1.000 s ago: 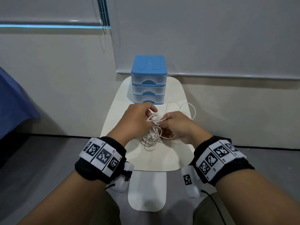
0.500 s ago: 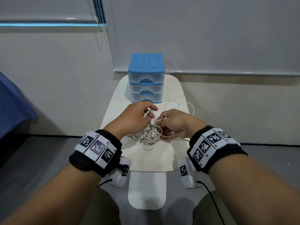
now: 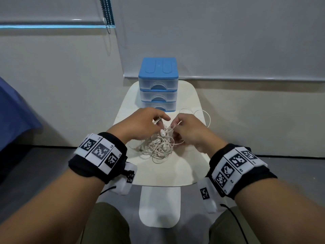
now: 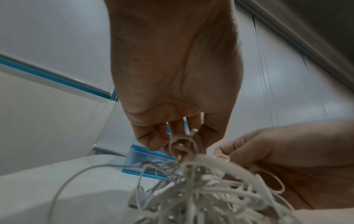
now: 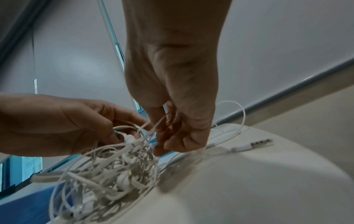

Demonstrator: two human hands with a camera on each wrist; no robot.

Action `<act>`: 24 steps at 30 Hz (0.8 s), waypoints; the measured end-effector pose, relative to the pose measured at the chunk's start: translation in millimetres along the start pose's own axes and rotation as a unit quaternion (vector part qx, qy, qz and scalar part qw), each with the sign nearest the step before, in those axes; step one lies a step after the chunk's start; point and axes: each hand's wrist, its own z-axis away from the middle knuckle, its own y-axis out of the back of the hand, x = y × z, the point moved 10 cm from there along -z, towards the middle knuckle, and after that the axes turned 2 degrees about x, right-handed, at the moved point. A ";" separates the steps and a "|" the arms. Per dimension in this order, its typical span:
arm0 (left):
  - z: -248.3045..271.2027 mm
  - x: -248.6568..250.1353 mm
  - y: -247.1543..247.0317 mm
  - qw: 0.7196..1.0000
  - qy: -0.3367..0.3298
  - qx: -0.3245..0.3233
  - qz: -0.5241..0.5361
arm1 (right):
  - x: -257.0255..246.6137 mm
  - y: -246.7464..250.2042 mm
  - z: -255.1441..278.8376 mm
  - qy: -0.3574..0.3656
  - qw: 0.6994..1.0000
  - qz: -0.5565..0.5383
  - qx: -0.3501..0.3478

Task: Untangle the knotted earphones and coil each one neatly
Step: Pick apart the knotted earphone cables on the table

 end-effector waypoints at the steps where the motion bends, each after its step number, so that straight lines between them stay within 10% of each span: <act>1: 1.1 -1.8 1.2 1.000 0.004 0.000 0.005 | -2.8 4.3 0.1 0.011 1.000 0.002 0.012; 24: 4.6 -7.6 15.2 0.997 -0.004 0.027 -0.065 | -37.0 4.0 2.9 0.077 0.996 0.033 0.014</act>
